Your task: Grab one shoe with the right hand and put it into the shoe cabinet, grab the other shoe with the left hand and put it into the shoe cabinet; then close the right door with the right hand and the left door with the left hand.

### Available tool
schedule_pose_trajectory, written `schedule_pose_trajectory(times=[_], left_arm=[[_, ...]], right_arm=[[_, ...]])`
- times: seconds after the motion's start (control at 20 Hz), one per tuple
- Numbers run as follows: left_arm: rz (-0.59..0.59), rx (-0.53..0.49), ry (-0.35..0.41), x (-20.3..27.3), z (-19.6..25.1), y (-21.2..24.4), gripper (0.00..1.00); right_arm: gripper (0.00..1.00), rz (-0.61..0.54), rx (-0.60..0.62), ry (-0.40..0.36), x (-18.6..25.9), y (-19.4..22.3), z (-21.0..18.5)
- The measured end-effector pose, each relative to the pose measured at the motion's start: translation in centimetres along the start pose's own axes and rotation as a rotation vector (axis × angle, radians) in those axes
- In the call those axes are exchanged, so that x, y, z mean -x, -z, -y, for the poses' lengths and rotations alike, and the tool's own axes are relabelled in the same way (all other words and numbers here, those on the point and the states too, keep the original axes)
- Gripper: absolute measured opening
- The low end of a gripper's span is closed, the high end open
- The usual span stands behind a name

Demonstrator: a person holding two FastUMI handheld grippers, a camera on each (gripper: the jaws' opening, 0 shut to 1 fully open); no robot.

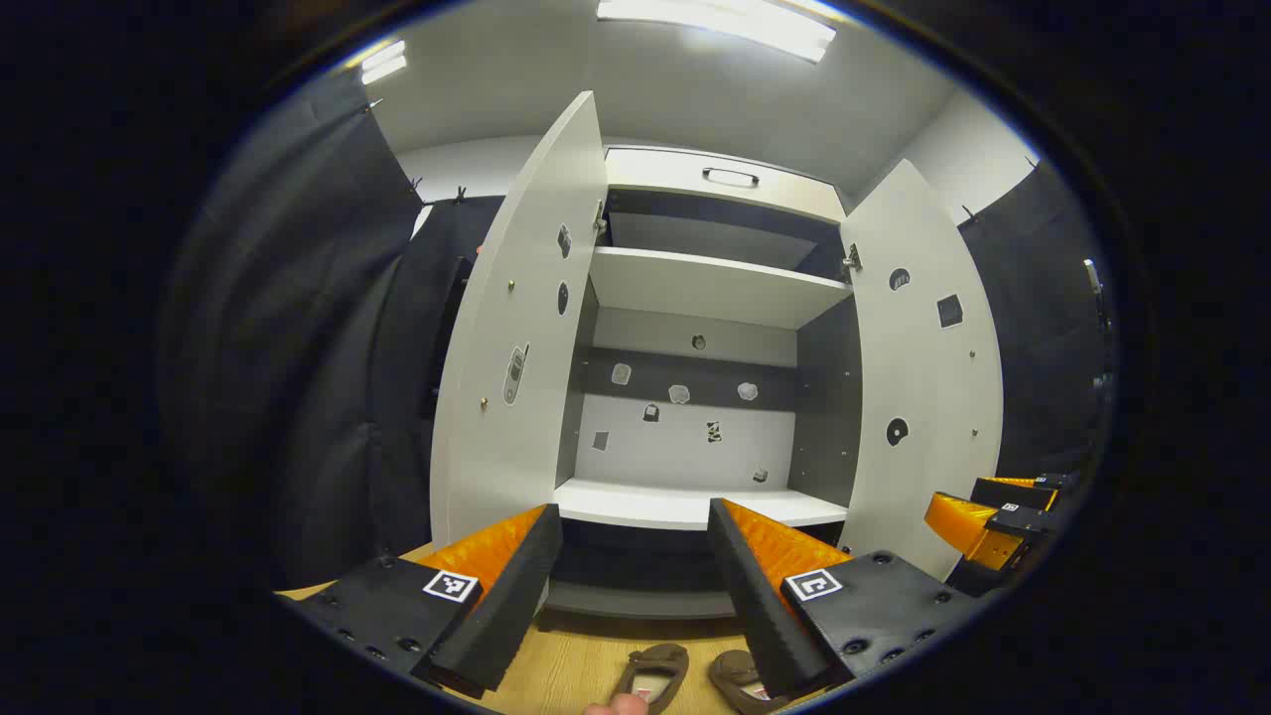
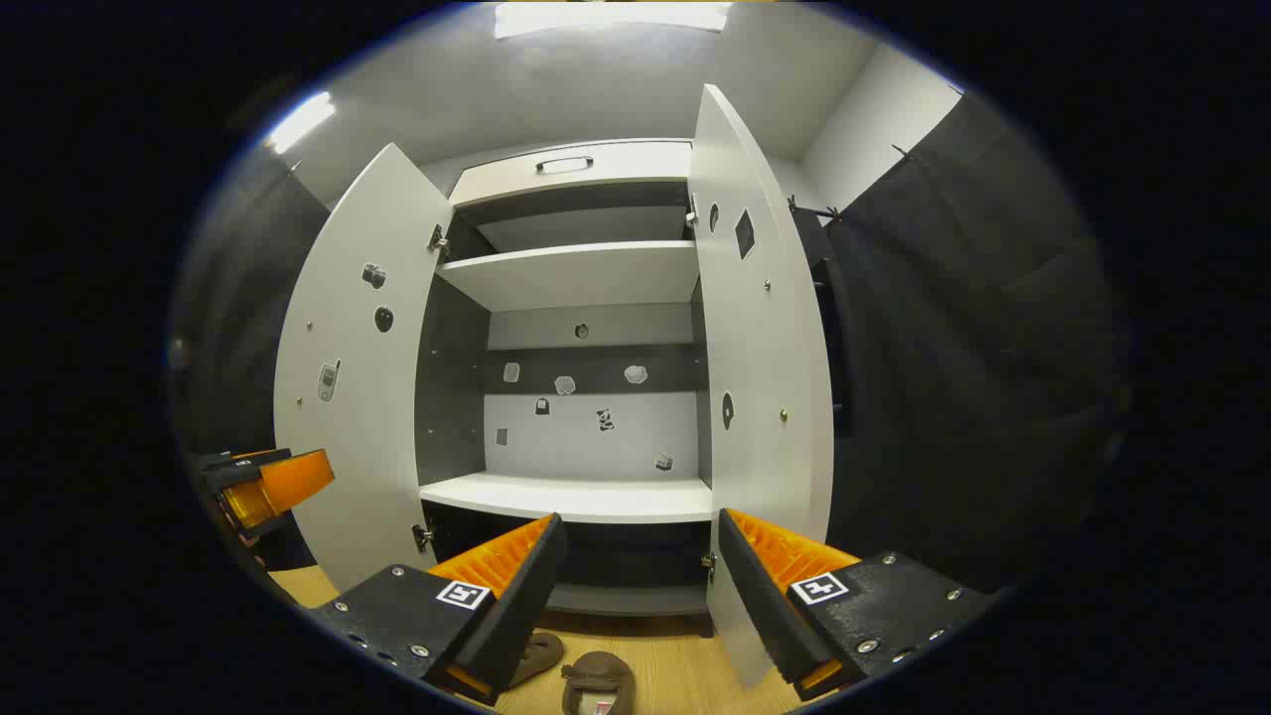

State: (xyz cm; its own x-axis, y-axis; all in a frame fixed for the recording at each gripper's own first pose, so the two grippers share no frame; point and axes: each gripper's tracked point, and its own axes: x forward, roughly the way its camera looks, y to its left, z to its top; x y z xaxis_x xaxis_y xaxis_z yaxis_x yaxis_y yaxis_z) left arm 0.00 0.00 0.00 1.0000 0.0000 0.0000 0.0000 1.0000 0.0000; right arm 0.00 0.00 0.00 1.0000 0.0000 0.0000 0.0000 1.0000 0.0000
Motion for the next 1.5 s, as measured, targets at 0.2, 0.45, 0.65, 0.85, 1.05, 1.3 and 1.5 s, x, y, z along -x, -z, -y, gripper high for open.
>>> schedule_pose_trajectory(times=[0.2,0.45,0.65,0.85,1.05,1.3,1.5], left_arm=[[-0.002,-0.001,0.001,0.0,-0.1,0.0,0.96],[-0.005,0.008,-0.003,0.0,-0.1,0.1,0.96],[-0.008,0.014,-0.005,0.0,-0.1,0.2,0.96],[-0.011,0.011,-0.01,0.1,-0.2,0.2,0.96],[-0.013,0.014,-0.02,0.1,-0.4,0.2,0.96],[-0.015,0.001,-0.033,0.3,-0.8,0.2,0.96],[-0.012,0.003,-0.042,0.4,-1.2,0.2,0.96]], right_arm=[[0.94,-0.002,-0.004,0.001,0.0,0.0,-0.1],[0.94,0.005,0.004,-0.001,-0.1,-0.3,-0.2],[0.94,0.005,0.006,-0.006,-0.3,-0.4,-0.4],[0.94,0.018,0.015,-0.016,-0.6,-0.8,-0.6],[0.94,0.006,0.02,-0.039,-2.0,-0.3,-1.0],[0.94,-0.08,0.062,-0.087,-4.3,4.3,-2.4],[0.94,-0.223,0.122,-0.125,-4.9,12.3,-3.7]])
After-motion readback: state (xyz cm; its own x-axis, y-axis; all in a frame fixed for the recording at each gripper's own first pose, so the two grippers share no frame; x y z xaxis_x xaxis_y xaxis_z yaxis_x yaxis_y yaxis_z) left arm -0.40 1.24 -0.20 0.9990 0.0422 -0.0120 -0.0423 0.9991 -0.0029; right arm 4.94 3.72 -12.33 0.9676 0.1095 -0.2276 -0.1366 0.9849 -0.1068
